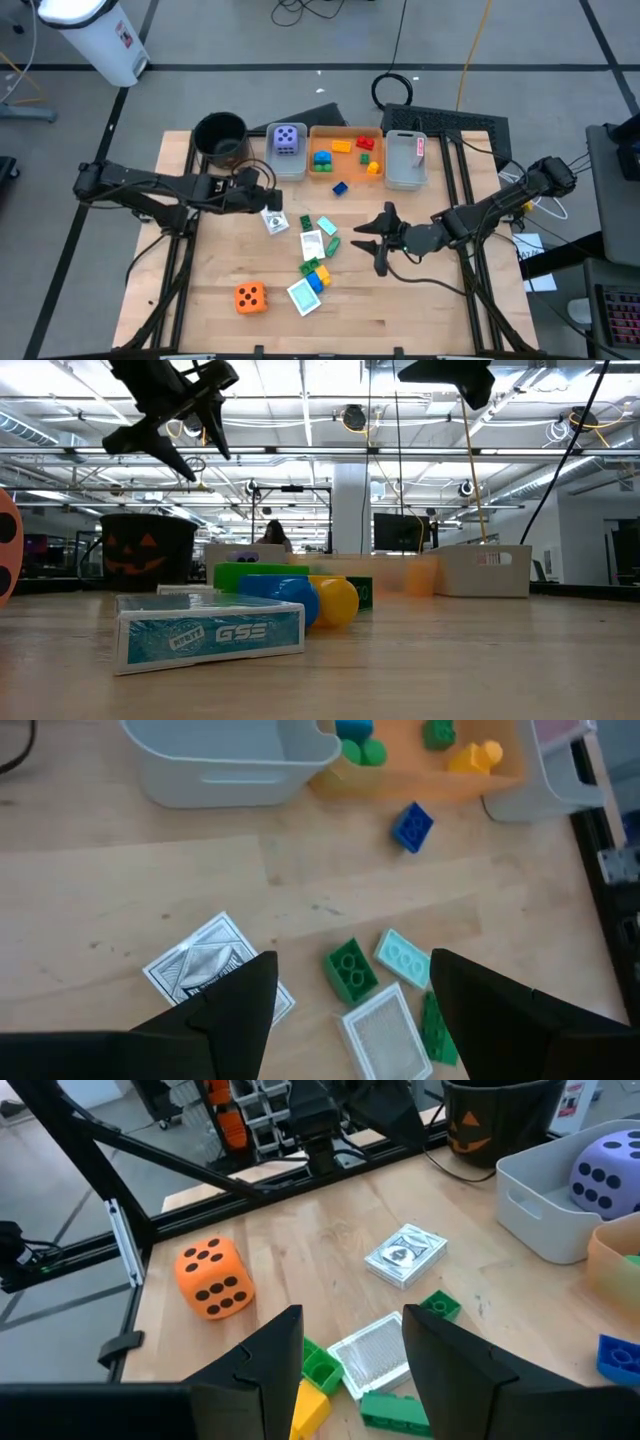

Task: Pick & Place Toys
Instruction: Put the black deck of cards into the right gray bin

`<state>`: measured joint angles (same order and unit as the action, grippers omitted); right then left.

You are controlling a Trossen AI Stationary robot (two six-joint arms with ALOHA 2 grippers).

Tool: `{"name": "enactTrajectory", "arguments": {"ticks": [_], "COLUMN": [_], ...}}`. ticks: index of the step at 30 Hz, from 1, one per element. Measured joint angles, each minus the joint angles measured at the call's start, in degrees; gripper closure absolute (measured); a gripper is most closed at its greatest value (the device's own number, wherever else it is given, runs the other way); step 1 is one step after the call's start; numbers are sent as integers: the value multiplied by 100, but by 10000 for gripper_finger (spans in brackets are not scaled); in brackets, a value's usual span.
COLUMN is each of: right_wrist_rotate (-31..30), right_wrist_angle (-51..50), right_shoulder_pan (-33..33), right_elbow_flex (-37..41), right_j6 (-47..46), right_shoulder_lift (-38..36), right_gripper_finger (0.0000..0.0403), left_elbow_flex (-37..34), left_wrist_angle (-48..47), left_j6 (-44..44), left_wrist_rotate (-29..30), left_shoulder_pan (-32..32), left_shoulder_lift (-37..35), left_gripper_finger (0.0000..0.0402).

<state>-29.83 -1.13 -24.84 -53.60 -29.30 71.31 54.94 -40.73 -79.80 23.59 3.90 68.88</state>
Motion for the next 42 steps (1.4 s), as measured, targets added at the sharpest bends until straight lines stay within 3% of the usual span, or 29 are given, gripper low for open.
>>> {"name": "enactTrajectory", "arguments": {"ticks": [8,18,25,35,42], "right_wrist_rotate": [5,9,11,9,0], "right_wrist_angle": [-133,-402,-436,-432,-432], "right_shoulder_pan": [0,0,-2,-2,-2], "right_elbow_flex": [0,0,2,2,2], "right_j6": [11,0,0,-4,6], "right_shoulder_lift": [0,0,0,0,0], "right_gripper_finger": [241,241,241,241,241], "left_elbow_flex": [0,-1,-2,-2,-2], "left_wrist_angle": [20,26,28,-63,125], "left_j6": [-244,-770,-1137,-1781,-1789], "left_wrist_rotate": [-9,-408,-787,-906,-516], "left_shoulder_pan": [-225,-361,-389,-367,-138], "left_shoulder_lift": [299,1085,1421,1451,1451], "left_gripper_finger": [122,7,28,3,4]}}
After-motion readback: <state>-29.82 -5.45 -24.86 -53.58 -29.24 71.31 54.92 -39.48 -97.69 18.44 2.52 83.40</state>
